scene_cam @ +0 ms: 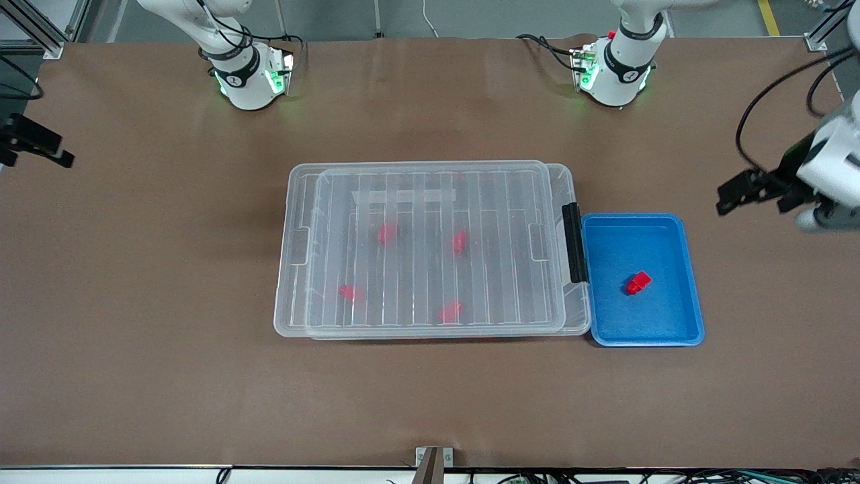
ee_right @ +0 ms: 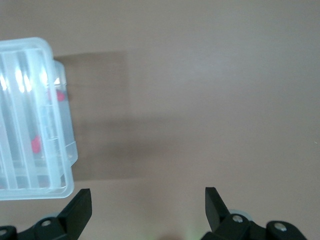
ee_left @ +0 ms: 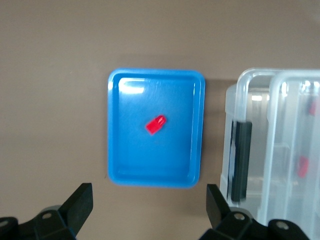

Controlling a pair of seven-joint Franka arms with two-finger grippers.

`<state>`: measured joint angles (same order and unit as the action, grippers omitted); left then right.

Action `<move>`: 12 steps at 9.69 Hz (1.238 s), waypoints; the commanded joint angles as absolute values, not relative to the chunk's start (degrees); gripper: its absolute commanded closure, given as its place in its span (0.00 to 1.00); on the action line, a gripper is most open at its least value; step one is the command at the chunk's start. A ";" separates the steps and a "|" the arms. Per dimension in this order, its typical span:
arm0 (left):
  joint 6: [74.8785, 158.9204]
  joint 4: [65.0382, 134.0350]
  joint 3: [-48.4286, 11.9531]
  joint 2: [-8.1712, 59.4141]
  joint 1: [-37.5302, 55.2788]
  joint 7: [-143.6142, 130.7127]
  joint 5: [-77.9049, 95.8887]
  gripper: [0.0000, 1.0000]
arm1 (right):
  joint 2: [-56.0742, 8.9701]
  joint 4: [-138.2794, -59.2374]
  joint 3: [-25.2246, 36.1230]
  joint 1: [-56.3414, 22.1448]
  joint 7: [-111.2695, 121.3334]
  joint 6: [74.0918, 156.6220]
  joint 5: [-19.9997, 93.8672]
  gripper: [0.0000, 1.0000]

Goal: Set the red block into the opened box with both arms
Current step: 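Reach the right gripper to the lid edge while the left gripper reaches the tray, then slide the clear lid open with the right gripper while the left gripper grasps the block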

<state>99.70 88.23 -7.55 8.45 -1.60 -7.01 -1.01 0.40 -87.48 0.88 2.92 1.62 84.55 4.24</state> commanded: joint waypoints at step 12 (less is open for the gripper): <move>139.22 113.64 -8.17 28.02 -3.60 26.32 -8.08 0.02 | -22.50 -99.76 -10.28 -5.10 -5.98 118.56 3.96 0.00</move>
<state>137.43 113.74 -7.88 24.47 -3.09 21.95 -6.18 -22.85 -98.89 -10.04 -5.23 -4.54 117.64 4.30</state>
